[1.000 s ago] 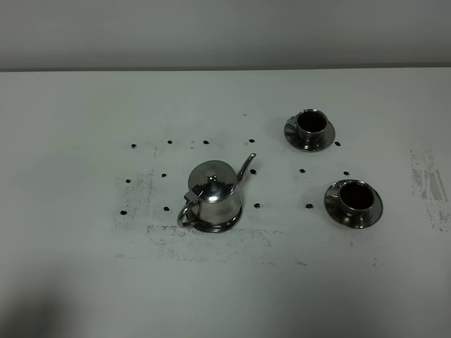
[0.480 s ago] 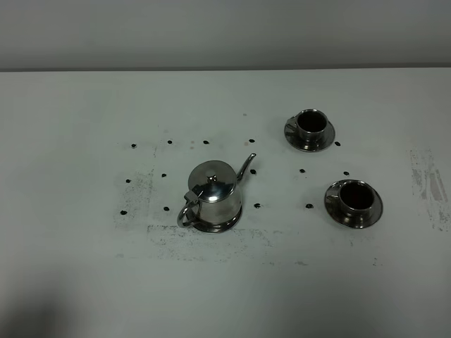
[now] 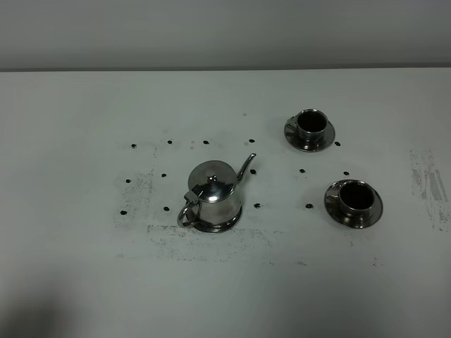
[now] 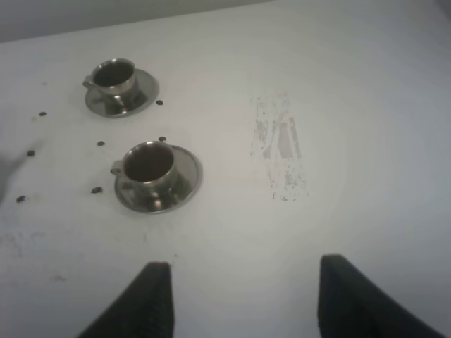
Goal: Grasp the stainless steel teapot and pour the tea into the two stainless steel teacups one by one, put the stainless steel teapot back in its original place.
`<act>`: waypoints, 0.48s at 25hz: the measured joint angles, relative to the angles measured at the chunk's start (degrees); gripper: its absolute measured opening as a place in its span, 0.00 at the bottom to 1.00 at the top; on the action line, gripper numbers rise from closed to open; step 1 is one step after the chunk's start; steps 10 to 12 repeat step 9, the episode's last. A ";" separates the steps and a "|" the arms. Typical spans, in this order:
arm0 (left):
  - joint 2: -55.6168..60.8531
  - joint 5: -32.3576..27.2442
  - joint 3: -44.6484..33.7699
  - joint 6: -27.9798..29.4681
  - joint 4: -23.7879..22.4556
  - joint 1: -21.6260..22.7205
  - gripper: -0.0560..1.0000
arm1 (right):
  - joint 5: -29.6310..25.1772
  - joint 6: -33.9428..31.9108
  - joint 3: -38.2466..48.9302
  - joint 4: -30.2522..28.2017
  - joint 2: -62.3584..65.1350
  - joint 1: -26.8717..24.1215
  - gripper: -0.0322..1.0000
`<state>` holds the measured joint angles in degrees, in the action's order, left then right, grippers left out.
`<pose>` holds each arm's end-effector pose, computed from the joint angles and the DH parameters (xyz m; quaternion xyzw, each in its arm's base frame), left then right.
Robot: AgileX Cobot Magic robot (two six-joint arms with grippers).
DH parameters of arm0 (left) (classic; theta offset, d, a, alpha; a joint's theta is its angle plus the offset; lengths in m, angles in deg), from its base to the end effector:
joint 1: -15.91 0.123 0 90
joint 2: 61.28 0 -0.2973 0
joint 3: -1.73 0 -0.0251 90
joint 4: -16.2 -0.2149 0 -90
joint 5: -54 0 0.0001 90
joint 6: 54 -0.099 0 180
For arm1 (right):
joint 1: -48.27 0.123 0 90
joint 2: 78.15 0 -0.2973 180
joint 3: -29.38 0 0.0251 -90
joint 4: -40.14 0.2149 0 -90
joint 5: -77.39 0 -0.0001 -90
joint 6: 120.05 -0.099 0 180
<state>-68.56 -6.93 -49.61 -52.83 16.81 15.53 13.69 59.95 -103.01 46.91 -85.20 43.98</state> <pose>-0.0384 -0.0007 0.2451 -0.0058 0.8640 -0.0121 0.5033 -0.0466 0.0140 0.2577 0.0274 0.8569 0.0397 0.5133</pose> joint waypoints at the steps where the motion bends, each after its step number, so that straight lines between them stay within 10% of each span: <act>1: 0.00 0.00 0.00 0.00 0.00 0.00 0.54 | 0.00 0.00 0.00 0.12 0.00 0.98 0.46; 12: 0.00 0.00 0.00 0.00 0.00 0.00 0.54 | 0.00 0.00 0.00 2.25 0.00 6.01 0.46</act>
